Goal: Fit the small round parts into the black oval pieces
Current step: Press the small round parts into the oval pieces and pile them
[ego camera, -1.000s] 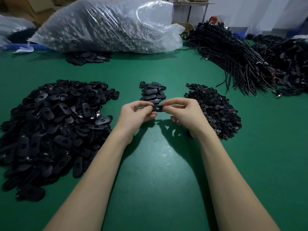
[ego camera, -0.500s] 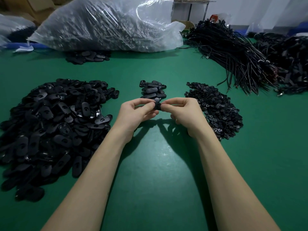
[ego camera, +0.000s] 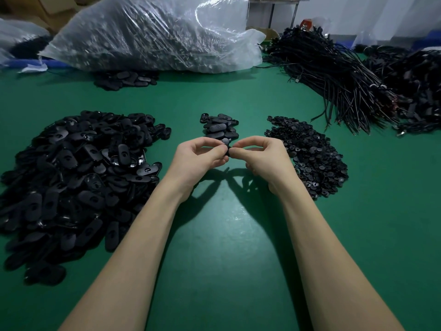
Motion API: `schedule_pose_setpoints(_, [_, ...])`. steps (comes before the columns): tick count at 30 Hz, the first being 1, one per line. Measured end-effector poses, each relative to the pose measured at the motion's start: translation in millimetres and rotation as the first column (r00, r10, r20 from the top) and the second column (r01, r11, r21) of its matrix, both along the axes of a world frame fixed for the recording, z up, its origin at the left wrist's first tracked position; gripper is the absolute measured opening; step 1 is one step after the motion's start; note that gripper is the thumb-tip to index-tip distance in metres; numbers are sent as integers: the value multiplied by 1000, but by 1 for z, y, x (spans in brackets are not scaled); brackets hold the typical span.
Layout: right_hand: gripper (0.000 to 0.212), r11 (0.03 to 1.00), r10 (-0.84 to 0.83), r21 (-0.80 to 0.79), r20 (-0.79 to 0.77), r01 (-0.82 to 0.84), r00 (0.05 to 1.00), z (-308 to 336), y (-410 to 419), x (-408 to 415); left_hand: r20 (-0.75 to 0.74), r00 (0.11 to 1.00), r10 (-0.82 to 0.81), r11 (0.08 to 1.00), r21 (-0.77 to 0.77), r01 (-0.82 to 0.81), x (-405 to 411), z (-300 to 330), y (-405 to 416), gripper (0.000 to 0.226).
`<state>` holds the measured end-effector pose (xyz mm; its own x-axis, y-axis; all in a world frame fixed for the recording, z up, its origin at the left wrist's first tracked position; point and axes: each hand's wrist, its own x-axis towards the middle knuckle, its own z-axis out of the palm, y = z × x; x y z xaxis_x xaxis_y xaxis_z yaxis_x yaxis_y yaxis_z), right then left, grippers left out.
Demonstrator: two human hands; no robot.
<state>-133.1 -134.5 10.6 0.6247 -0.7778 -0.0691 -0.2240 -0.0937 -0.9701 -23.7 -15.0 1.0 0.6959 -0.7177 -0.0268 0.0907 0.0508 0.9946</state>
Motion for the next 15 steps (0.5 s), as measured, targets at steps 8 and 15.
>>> schedule_pose_setpoints(8, [12, 995, 79, 49, 62, -82, 995, -1, 2, -2, 6, 1000, -8, 1000, -26, 8, 3, -1, 3, 12])
schedule_pose_setpoints(15, [5, 981, 141, 119, 108, -154, 984, 1, -1, -5, -73, 997, -35, 999, -42, 32, 5, -2, 3, 12])
